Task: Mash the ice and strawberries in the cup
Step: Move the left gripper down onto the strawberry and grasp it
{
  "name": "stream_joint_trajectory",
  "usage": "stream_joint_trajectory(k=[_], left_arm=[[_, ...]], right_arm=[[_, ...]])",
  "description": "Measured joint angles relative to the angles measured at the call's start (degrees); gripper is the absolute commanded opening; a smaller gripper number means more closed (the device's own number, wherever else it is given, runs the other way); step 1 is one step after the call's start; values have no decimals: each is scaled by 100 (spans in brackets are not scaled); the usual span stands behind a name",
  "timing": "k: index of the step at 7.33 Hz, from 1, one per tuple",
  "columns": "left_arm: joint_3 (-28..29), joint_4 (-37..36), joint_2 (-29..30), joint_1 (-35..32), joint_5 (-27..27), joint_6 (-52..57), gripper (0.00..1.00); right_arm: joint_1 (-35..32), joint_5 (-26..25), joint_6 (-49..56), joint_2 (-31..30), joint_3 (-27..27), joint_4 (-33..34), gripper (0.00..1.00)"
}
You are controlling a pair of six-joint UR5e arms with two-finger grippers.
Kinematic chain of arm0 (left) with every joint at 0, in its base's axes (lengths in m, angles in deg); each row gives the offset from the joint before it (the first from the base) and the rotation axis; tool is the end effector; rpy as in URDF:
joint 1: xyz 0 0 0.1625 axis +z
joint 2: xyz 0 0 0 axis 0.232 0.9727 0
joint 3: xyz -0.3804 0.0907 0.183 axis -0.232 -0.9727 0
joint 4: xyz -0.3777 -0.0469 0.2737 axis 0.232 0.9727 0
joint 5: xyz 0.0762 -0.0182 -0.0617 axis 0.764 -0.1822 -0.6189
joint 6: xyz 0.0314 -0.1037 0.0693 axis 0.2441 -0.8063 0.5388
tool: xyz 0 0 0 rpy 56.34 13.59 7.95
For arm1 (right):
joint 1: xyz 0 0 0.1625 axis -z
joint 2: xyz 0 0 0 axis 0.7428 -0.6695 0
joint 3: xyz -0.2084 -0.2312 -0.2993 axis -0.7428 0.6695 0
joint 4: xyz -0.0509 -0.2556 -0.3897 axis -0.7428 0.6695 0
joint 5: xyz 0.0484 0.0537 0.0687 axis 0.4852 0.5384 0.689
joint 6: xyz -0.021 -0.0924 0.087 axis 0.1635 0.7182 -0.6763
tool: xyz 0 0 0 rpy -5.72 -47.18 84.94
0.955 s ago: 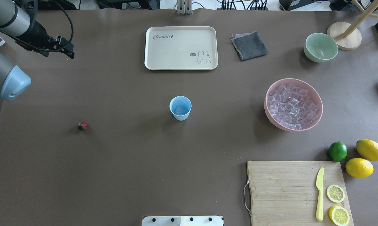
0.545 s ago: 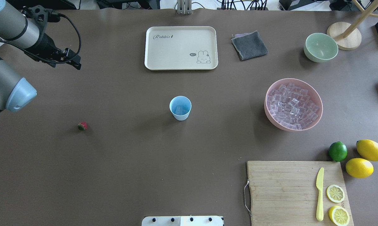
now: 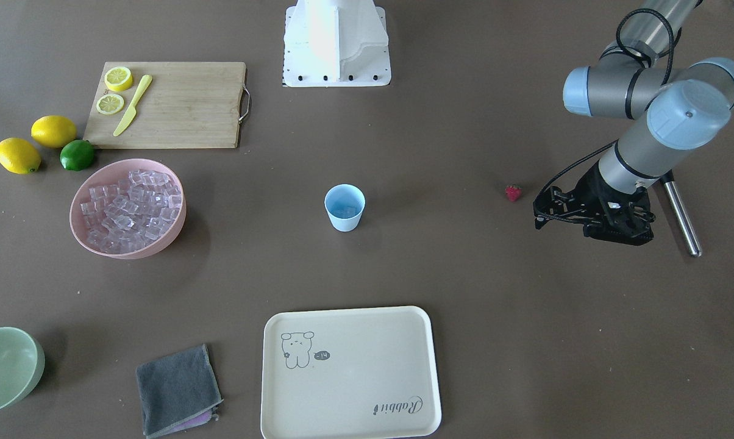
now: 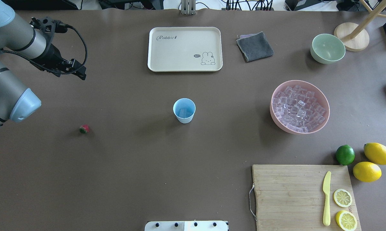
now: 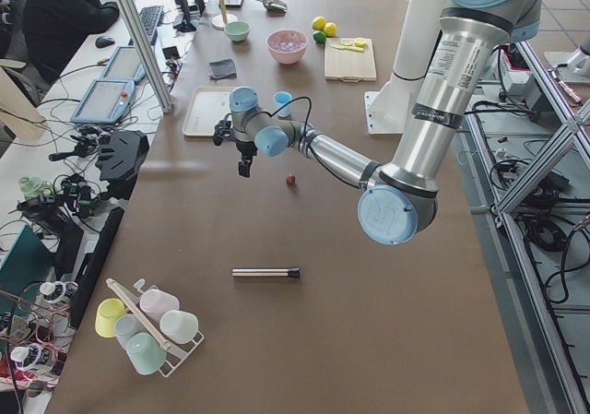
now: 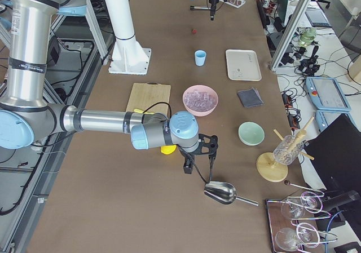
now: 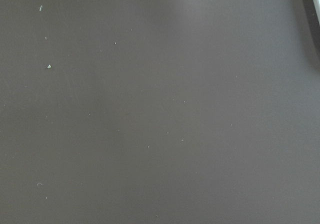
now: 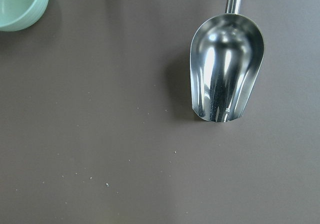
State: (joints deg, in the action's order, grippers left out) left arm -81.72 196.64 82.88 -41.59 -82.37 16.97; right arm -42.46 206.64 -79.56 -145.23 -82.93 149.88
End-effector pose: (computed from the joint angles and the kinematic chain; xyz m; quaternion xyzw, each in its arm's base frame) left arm 0.3496 -0.6011 0.4213 0.0723 0.4257 0.0489 0.9006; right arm 0.0417 -0.4787 0.6682 0.0368 -0.4108 0.0867 0.9068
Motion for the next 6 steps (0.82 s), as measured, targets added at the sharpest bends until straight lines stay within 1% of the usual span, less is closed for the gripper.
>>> stream_joint_trajectory(k=[2, 3, 5, 6], left_arm=[[-118, 224, -244, 174, 9, -326, 98], [-120, 369, -270, 424, 131, -577, 98], [-118, 598, -265, 1010, 595, -1025, 98], [-119, 630, -270, 1136, 693, -1100, 98]], right_arm=[[-45, -254, 232, -48, -40, 8, 100], [-49, -379, 469, -93, -41, 24, 100], [-48, -512, 911, -228, -39, 42, 100], [-46, -527, 1010, -283, -37, 38, 100]])
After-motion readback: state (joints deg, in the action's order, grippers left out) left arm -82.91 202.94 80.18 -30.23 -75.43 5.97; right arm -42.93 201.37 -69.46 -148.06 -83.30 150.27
